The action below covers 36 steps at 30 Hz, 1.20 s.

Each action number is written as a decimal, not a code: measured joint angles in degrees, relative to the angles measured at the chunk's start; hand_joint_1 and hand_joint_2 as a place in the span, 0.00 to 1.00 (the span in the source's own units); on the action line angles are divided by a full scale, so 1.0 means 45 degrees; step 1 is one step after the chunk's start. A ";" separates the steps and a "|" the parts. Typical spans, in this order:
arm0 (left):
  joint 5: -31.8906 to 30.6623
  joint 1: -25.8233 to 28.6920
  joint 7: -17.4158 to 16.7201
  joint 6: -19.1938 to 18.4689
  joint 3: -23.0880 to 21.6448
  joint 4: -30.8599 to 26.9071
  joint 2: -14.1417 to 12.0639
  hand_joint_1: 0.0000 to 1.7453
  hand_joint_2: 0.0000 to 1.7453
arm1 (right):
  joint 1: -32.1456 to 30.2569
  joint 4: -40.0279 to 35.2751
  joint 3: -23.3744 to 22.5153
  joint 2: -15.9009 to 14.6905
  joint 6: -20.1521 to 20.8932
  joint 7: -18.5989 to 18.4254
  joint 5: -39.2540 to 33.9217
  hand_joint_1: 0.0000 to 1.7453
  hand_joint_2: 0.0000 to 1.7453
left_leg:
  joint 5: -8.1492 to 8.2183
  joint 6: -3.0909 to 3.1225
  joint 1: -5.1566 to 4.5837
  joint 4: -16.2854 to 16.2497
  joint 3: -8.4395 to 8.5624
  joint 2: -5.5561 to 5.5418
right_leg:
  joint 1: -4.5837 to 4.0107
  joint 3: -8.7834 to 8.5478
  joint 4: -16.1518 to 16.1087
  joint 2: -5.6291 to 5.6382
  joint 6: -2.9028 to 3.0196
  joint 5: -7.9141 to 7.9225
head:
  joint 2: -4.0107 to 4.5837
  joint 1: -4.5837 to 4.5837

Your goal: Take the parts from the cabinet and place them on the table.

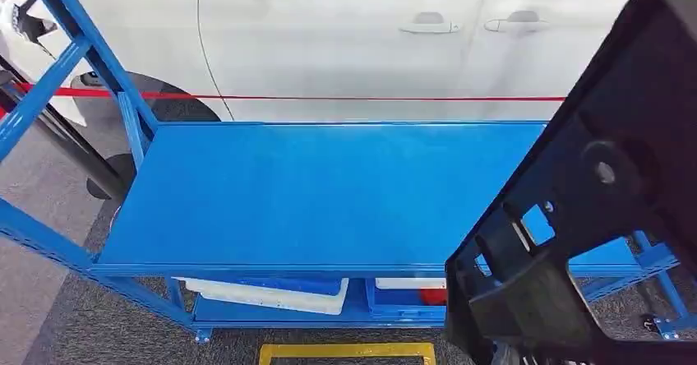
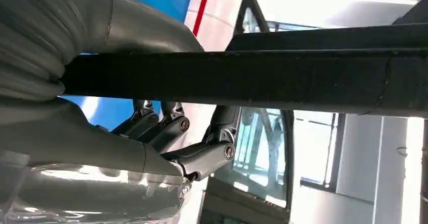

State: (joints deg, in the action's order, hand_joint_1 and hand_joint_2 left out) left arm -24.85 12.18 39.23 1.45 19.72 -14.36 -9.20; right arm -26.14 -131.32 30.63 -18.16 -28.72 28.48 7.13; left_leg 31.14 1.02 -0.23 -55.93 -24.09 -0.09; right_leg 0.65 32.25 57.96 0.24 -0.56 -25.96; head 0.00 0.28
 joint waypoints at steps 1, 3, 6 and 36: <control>-0.0029 -0.0132 0.0000 0.0155 0.0005 0.0190 -0.0015 0.00 1.00 | 0.0051 -0.0073 0.0180 -0.0088 -0.0190 0.0000 0.0015 1.00 1.00 | -0.0226 0.0095 0.0207 0.0278 0.0064 -0.0001 | -0.0063 0.0045 0.0032 -0.0005 -0.0053 -0.0090 | 0.0000 -0.0024; -0.0097 -0.0330 -0.0005 0.0450 0.0005 0.0542 -0.0068 0.00 1.00 | 0.0178 -0.0116 0.0489 -0.0242 -0.0504 -0.0014 0.0019 1.00 1.00 | -0.0371 0.0209 0.0189 0.0342 -0.0015 0.0069 | -0.0034 0.0448 0.0933 -0.0001 -0.0104 -0.0936 | 0.0000 -0.0049; -0.0117 -0.0532 -0.0010 0.0680 0.0005 0.1005 -0.0097 0.00 1.00 | 0.0279 -0.0116 0.0752 -0.0423 -0.0757 -0.0078 -0.0005 1.00 1.00 | -0.0392 0.0202 0.0186 0.0208 -0.0289 0.0116 | 0.0046 0.1609 0.3774 -0.0010 -0.0198 -0.2114 | 0.0000 -0.0039; 0.1132 -0.1586 -0.1331 0.1961 -0.1866 0.2229 -0.0928 0.00 1.00 | 0.1224 -0.0194 0.2481 -0.0991 -0.2107 -0.0005 -0.0321 1.00 1.00 | -0.0871 0.0186 0.0188 0.0064 -0.1060 0.0197 | -0.0015 0.1610 0.3243 -0.0069 -0.0192 -0.2232 | 0.0000 0.0030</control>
State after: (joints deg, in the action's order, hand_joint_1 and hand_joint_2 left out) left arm -19.76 5.04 33.25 10.27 11.32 -4.33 -13.38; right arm -20.63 -132.19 41.79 -22.62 -38.20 28.46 5.68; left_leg 27.22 1.86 0.61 -55.65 -28.86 0.80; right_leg 0.58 39.49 72.55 -0.07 -1.42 -36.01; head 0.00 0.42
